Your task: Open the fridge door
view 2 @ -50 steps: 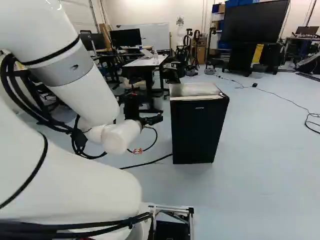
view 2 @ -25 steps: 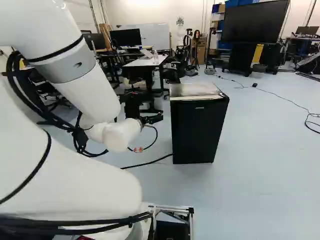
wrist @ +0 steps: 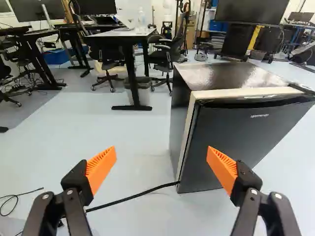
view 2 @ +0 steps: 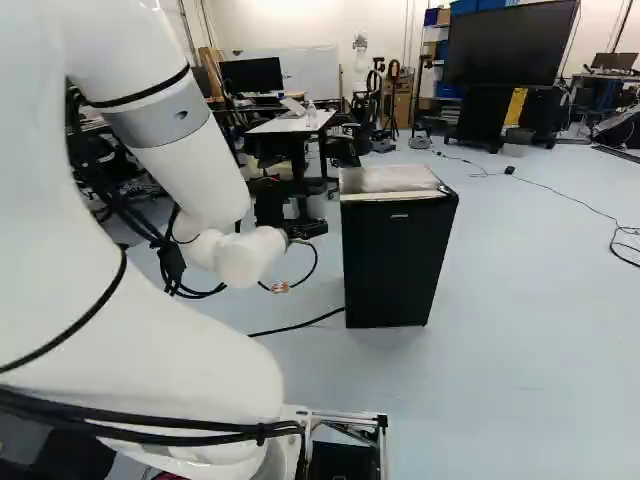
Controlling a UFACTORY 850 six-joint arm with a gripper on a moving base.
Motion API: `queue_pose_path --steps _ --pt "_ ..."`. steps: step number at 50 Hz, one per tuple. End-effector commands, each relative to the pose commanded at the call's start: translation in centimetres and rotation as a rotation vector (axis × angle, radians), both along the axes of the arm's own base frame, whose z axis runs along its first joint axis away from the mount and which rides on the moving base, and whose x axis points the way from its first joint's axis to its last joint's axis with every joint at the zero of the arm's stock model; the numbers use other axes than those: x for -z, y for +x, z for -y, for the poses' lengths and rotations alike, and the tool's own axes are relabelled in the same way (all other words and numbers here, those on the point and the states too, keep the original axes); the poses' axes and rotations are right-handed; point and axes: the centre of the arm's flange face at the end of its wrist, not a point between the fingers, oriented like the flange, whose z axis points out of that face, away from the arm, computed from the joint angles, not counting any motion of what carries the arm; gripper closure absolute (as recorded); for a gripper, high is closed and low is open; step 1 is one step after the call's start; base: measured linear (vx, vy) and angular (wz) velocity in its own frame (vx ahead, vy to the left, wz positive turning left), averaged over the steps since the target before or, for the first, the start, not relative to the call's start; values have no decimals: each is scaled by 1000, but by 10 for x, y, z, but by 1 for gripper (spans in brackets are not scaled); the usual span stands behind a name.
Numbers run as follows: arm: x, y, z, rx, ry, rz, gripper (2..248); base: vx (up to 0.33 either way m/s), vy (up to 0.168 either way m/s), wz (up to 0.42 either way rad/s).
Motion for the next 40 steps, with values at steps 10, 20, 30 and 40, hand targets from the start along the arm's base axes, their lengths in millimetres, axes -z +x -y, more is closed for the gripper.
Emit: queue_pose_path --steps 10,20,30,40 --pt "-1 17 -2 -6 0 -3 3 0 0 0" --pt "-2 35 -6 -9 4 -4 3 0 0 0" --pt "-2 52 -13 -14 9 -4 3 0 0 0" --pt "-2 68 -21 -20 15 -3 3 0 0 0"
